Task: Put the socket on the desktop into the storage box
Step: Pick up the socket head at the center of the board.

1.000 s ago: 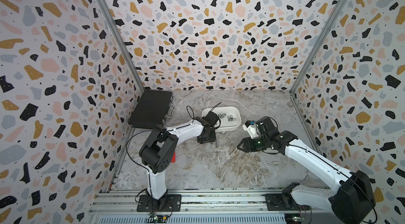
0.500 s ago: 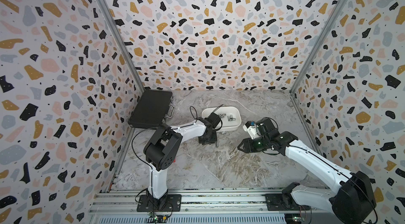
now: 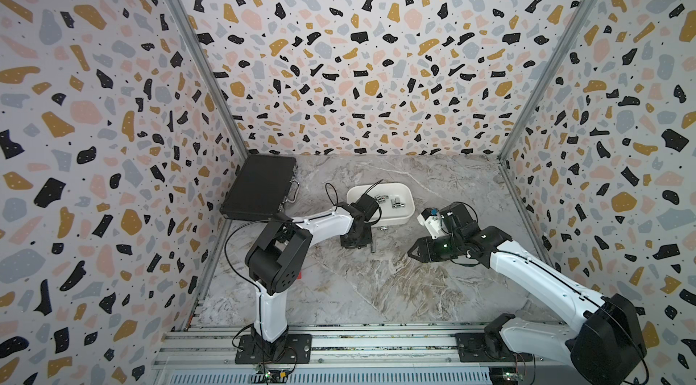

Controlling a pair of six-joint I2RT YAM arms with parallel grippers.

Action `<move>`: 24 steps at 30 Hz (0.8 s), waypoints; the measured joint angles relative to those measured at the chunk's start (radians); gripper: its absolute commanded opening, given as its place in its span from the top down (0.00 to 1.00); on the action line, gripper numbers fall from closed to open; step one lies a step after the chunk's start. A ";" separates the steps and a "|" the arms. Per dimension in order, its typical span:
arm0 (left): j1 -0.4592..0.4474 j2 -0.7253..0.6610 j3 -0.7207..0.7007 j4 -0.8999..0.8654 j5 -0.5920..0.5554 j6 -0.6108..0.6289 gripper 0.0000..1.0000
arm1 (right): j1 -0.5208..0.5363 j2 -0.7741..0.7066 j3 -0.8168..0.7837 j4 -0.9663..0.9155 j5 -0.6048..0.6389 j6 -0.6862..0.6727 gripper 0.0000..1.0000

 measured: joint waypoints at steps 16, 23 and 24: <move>0.000 -0.150 -0.001 -0.039 0.001 0.053 0.98 | 0.000 0.066 0.025 0.011 0.021 0.029 0.53; 0.009 -0.134 0.117 -0.077 0.008 0.084 0.98 | 0.000 0.087 0.060 0.011 0.039 0.035 0.53; 0.011 -0.126 0.142 -0.082 0.011 0.089 0.99 | 0.000 0.088 0.063 0.012 0.040 0.036 0.53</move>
